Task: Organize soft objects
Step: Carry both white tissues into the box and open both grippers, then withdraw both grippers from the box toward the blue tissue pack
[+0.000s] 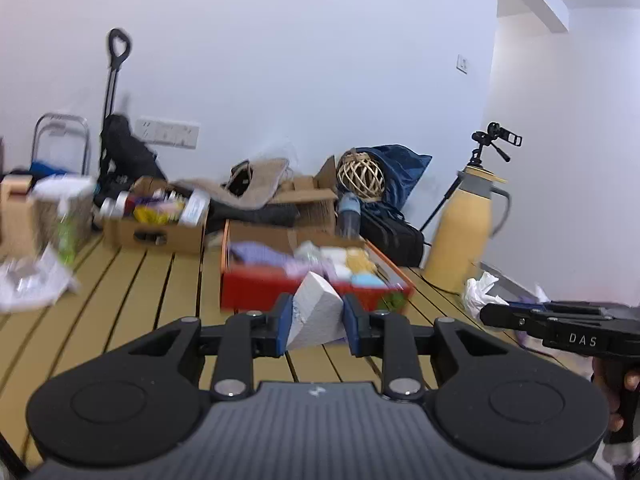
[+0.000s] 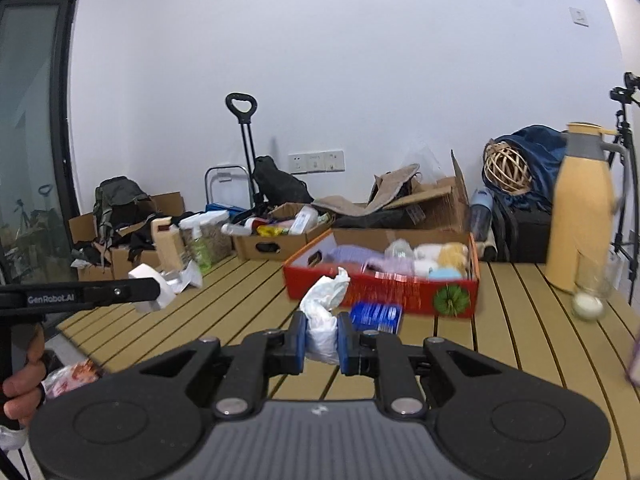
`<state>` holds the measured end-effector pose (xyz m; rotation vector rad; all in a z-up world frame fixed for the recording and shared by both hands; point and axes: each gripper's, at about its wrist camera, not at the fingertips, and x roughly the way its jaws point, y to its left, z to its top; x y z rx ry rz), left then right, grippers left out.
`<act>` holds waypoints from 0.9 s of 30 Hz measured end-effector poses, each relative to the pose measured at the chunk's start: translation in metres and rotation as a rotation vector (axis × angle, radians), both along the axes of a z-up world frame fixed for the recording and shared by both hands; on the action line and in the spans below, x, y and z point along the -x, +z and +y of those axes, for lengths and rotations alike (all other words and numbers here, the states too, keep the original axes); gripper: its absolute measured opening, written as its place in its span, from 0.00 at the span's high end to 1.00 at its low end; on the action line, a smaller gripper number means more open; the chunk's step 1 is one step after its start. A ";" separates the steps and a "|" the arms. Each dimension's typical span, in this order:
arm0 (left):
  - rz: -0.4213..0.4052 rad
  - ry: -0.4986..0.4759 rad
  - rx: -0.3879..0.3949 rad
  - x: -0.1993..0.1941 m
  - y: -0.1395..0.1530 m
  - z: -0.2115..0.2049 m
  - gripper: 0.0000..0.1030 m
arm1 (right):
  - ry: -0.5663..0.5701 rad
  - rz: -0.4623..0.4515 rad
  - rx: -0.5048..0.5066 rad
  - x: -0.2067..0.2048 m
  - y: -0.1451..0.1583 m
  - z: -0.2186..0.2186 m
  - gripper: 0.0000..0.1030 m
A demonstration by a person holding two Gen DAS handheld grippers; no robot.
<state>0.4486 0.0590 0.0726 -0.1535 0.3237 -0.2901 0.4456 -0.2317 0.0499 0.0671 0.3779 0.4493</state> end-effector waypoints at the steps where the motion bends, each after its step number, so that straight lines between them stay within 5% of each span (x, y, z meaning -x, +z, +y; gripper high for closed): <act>1: -0.001 -0.007 -0.005 -0.023 0.004 0.001 0.73 | -0.003 -0.001 0.000 -0.020 0.004 0.002 0.85; 8: 0.147 -0.028 -0.064 -0.208 0.002 -0.008 0.72 | -0.006 0.070 -0.016 -0.193 0.015 0.030 0.84; 16: 0.313 0.006 -0.184 -0.366 -0.060 -0.018 0.64 | -0.016 0.336 -0.193 -0.377 -0.039 0.059 0.80; 19: 0.336 -0.008 -0.213 -0.387 -0.077 -0.015 0.49 | -0.045 0.390 -0.191 -0.418 -0.063 0.069 0.77; 21: 0.329 -0.033 -0.200 -0.391 -0.078 -0.010 0.41 | -0.082 0.420 -0.191 -0.432 -0.076 0.070 0.63; 23: 0.292 -0.022 -0.186 -0.387 -0.071 -0.004 0.34 | -0.080 0.417 -0.207 -0.432 -0.080 0.066 0.59; 27: 0.247 0.031 -0.142 -0.369 -0.050 0.008 0.34 | -0.084 0.375 -0.189 -0.415 -0.068 0.055 0.58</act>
